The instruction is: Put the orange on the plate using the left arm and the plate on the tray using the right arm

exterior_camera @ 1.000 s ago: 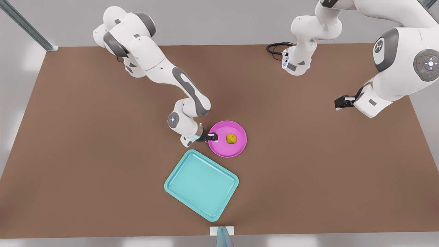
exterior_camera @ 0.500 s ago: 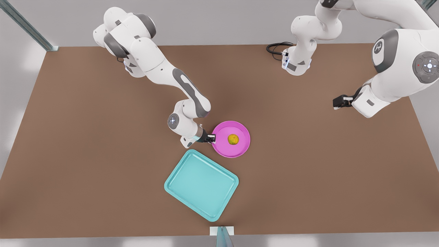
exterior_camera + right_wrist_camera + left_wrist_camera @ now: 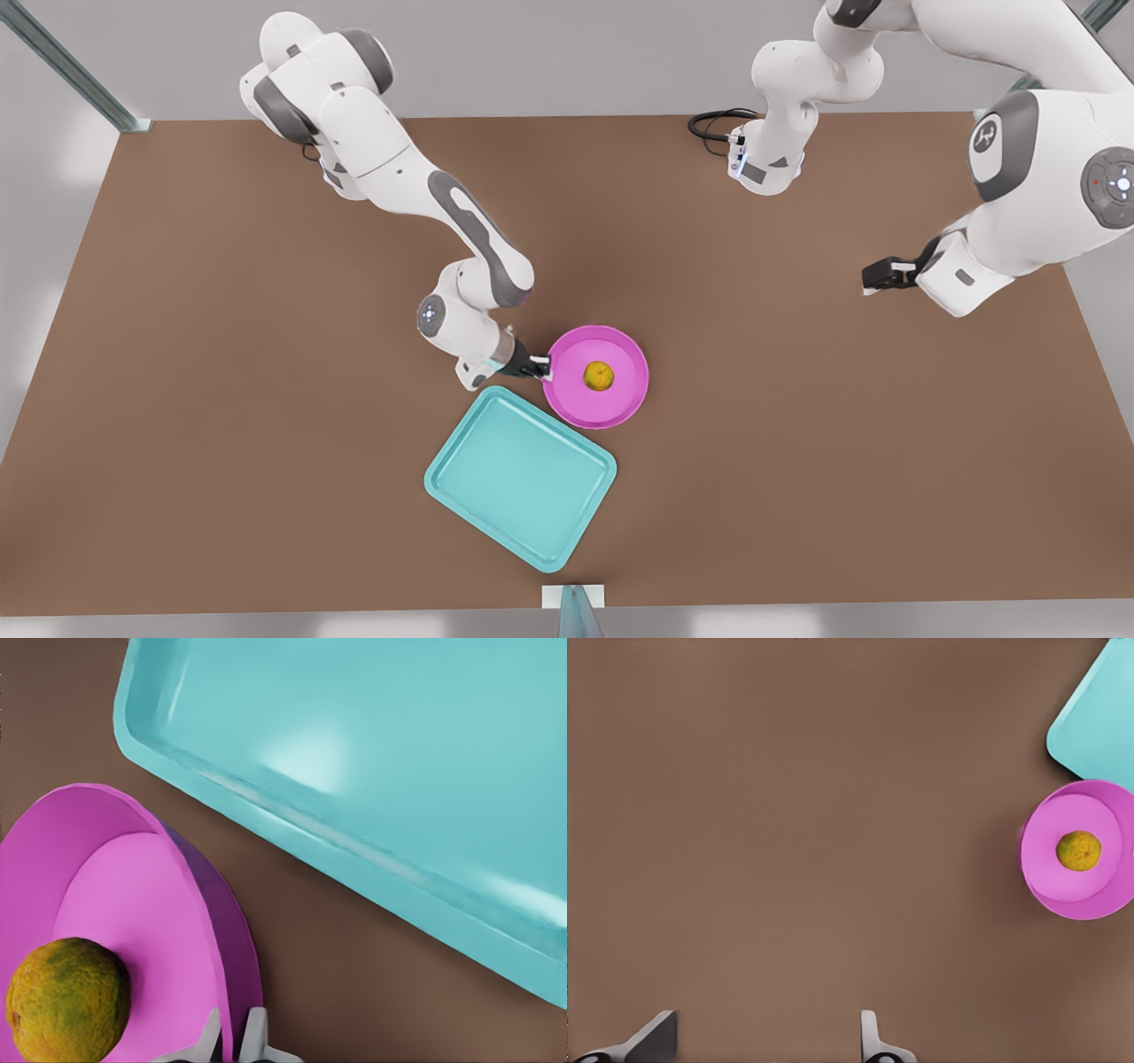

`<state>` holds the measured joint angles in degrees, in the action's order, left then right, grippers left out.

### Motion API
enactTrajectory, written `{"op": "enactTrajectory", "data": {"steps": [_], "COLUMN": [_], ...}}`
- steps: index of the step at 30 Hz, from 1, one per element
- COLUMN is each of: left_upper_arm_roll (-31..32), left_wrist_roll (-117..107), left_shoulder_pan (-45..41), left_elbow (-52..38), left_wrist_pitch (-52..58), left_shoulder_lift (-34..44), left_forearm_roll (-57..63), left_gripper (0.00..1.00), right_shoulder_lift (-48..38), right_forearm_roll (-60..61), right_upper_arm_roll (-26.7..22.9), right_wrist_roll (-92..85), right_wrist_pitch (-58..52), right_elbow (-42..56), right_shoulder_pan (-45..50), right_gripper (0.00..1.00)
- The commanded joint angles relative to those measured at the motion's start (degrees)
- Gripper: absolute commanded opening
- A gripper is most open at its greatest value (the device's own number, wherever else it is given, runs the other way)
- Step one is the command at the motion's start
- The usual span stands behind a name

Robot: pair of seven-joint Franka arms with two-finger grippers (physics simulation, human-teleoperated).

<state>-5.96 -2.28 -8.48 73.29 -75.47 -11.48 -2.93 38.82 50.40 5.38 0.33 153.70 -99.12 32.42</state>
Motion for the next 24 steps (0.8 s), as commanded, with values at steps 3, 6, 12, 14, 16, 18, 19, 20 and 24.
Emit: {"op": "enactTrajectory", "data": {"steps": [3, 6, 12, 14, 16, 18, 19, 20, 24], "left_upper_arm_roll": [-1.07, -1.16, -1.25, -1.25, -1.25, -1.51, -1.51, -1.51, -1.51], "left_wrist_roll": [2.9, 2.9, 2.9, 2.9, 2.9, 2.9, 2.9, 2.9, 2.9], "left_shoulder_pan": [-0.14, -0.14, -0.05, -0.14, -0.05, -0.05, -0.05, -0.05, -0.05], "left_elbow": [-0.08, -2.72, -2.45, -2.45, -2.37, -2.45, -2.37, -2.45, -2.45], "left_wrist_pitch": [-0.74, -0.12, -0.47, -0.21, -0.38, -0.3, -0.38, -0.47, -0.47], "left_shoulder_lift": [-0.04, -0.48, -1.0, -0.92, -1.0, -1.0, -1.0, -1.0, -1.36], "left_forearm_roll": [0.03, 0.11, 0.03, 0.03, 0.03, -0.06, -0.15, -0.15, -0.06], "left_gripper": [1.0, 1.0, 1.0, 1.0, 1.0, 1.0, 1.0, 1.0, 1.0], "right_shoulder_lift": [-0.42, 0.11, 1.25, 1.52, 2.83, 4.24, 4.33, 4.68, 4.68], "right_forearm_roll": [-0.21, -0.21, -0.3, -0.83, -0.92, -1.27, -2.06, -2.06, -1.71], "right_upper_arm_roll": [-0.02, -0.02, -0.19, -0.28, -0.37, -0.37, -0.37, -0.37, -0.28], "right_wrist_roll": [0.72, 0.28, 0.37, 0.19, 0.11, 0.11, 0.19, 0.19, 0.46], "right_wrist_pitch": [-3.59, -4.29, -4.38, -4.38, -4.73, -6.84, -6.93, -6.93, -8.86], "right_elbow": [2.09, 4.03, 6.22, 6.31, 8.68, 10.88, 11.06, 11.5, 11.85], "right_shoulder_pan": [-4.56, -8.16, -12.65, -13.79, -15.2, -16.52, -17.13, -17.13, -17.04], "right_gripper": [0.21, 0.21, 0.21, 0.21, 0.21, 0.21, 0.21, 0.21, 1.0]}}
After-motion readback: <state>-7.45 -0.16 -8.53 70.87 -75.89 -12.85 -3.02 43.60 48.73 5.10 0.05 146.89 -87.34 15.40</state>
